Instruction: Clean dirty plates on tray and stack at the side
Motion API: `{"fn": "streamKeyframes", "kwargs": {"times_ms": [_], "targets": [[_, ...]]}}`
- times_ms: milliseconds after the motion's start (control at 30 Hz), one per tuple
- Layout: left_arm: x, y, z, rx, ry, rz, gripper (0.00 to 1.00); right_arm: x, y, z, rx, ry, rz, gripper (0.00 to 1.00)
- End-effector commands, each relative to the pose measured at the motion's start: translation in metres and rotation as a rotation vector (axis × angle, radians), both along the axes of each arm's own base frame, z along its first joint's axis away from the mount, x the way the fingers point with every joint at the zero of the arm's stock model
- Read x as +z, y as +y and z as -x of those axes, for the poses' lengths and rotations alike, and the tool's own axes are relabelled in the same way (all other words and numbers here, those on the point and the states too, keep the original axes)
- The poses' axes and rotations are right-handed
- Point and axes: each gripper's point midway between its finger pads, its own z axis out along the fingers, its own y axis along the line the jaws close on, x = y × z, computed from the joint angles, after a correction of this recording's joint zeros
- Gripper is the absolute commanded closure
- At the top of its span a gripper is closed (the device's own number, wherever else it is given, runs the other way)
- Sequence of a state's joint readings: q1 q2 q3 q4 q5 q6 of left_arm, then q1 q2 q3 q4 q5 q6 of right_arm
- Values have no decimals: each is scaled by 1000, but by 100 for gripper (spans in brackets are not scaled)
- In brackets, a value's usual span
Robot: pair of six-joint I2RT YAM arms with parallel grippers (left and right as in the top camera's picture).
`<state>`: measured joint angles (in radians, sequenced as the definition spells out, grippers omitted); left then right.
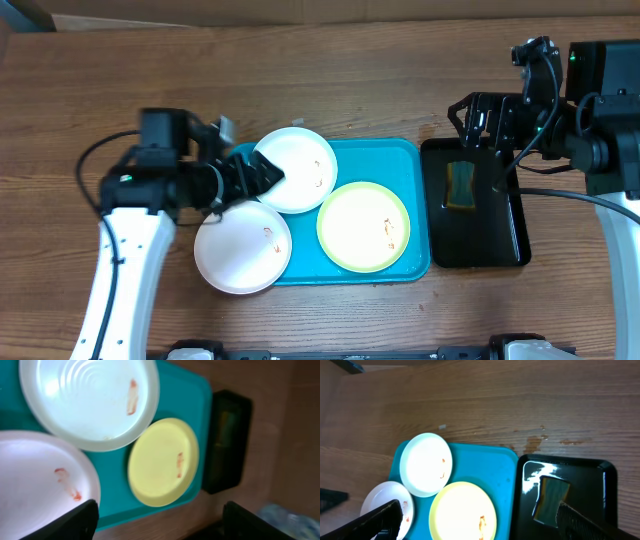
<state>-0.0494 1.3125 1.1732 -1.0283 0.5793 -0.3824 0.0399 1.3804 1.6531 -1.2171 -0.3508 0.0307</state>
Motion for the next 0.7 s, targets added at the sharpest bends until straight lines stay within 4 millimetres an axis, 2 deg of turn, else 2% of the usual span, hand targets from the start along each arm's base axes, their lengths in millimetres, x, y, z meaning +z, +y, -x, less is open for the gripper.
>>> {"fn": "streamKeyframes", "kwargs": {"times_ms": [0,100,267,367,500,567,667], "targets": [[-24,11,9,-10,31,-278,13,13,2,-2,-16,-21,-30,0],[-35,0,17,-45,42,-396,8,4,-4,-7,-88,29,-44,0],[-44,-37,23,-164,16,-423,10,-19,-6,-12,-101,153,-34,0],[-56,-57,29,-210,36,-426,12,-33,-20,-12,-144,266,5,0],[-75,-73,31,-248,73,-441,13,-42,-29,-9,-165,340,31,0],[-86,-79,30,-266,89,-453,21,-47,-34,-6,-183,363,60,0],[-105,-85,26,-282,123,-469,21,-56,-47,-4,-222,381,130,0]]}}
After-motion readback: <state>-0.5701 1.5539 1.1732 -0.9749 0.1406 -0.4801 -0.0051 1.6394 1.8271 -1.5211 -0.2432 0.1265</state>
